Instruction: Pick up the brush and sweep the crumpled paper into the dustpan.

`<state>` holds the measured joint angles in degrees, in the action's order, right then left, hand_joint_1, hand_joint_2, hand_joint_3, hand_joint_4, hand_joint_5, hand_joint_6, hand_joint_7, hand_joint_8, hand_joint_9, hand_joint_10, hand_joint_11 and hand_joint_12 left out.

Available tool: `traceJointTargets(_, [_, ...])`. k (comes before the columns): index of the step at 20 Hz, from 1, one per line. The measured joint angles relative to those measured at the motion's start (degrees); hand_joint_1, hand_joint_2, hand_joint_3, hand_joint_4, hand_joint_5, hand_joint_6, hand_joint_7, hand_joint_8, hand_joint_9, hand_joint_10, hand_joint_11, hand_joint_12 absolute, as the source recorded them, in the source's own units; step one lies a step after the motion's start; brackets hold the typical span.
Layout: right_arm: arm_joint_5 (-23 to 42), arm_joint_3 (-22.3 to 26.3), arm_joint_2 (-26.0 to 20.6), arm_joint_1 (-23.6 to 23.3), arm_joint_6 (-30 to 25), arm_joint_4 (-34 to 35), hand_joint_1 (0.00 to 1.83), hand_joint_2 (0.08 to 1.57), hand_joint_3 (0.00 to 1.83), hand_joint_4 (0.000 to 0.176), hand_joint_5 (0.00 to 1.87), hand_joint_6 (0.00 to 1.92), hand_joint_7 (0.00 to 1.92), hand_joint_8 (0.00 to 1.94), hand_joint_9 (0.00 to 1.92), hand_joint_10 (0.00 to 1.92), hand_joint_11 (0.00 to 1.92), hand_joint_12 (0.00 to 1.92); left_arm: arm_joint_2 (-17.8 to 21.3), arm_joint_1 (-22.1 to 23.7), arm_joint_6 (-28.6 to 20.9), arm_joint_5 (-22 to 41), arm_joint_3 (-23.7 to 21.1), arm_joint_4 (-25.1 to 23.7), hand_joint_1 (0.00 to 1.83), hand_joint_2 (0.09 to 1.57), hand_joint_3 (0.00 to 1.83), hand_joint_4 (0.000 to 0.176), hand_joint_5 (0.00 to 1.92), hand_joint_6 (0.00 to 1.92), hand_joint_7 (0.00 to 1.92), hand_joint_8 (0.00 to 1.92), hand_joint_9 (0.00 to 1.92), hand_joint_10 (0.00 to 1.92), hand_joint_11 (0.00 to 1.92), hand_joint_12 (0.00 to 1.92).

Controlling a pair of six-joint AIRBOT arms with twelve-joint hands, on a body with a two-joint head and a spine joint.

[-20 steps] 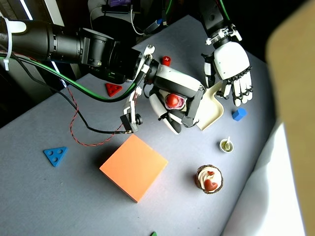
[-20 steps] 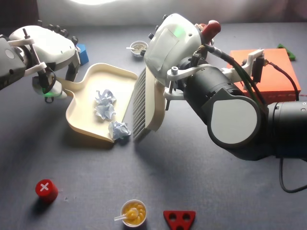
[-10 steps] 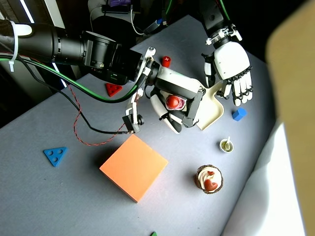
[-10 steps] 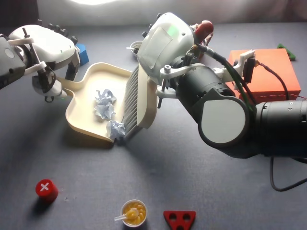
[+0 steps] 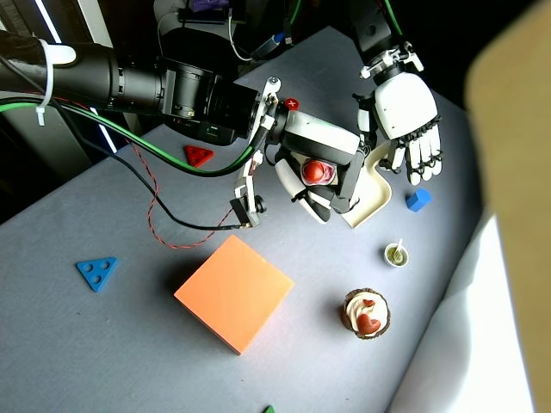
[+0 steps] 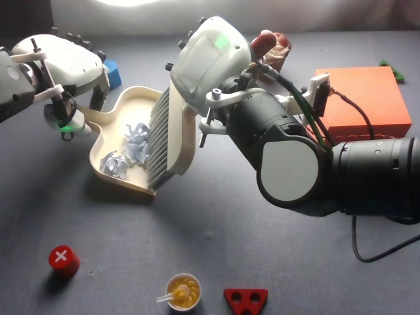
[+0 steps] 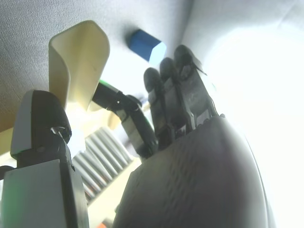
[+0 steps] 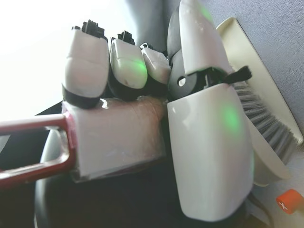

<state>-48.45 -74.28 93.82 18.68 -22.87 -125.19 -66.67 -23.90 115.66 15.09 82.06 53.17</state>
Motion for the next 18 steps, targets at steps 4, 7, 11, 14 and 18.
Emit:
traceJointTargets(4, [-0.5,0.0,0.0,-0.4,-0.8,-0.5,1.49,1.17,0.00,0.000,1.12,1.92,1.34,1.94,1.44,1.92,1.55,1.92,0.0,0.0,0.0,0.1,0.0,0.5,1.11,1.09,0.00,0.000,1.05,0.87,0.40,0.00,0.30,0.00,0.28,0.01])
traceJointTargets(7, [-1.3,-0.4,0.0,-0.4,-3.3,-2.6,1.47,1.17,0.00,0.000,1.11,1.92,1.34,1.94,1.43,1.92,1.54,1.92,0.0,0.0,0.0,0.3,0.0,0.7,1.11,1.09,0.00,0.000,1.03,0.89,0.36,0.00,0.27,0.00,0.26,0.00])
traceJointTargets(11, [-2.0,-0.5,0.0,-1.2,-3.5,-2.8,1.50,1.17,0.00,0.000,1.11,1.92,1.32,1.94,1.43,1.92,1.54,1.92,0.0,-0.2,0.0,0.5,0.0,1.0,1.10,1.10,0.00,0.000,1.03,0.90,0.36,0.00,0.27,0.00,0.24,0.01])
traceJointTargets(14, [-1.5,0.7,-1.1,-1.4,-3.5,-3.1,1.50,1.17,0.00,0.000,1.11,1.92,1.33,1.94,1.43,1.92,1.55,1.92,-0.3,-0.4,0.0,0.8,-0.1,1.3,1.09,1.09,0.00,0.033,1.05,0.87,0.38,0.00,0.28,0.00,0.26,0.01])
traceJointTargets(18, [-1.3,1.9,-3.1,-1.4,-5.8,-3.5,1.47,1.17,0.00,0.000,1.10,1.92,1.32,1.94,1.42,1.92,1.54,1.92,-0.3,-0.4,0.0,0.9,-0.1,1.3,1.10,1.09,0.00,0.009,1.03,0.89,0.36,0.00,0.27,0.00,0.23,0.01])
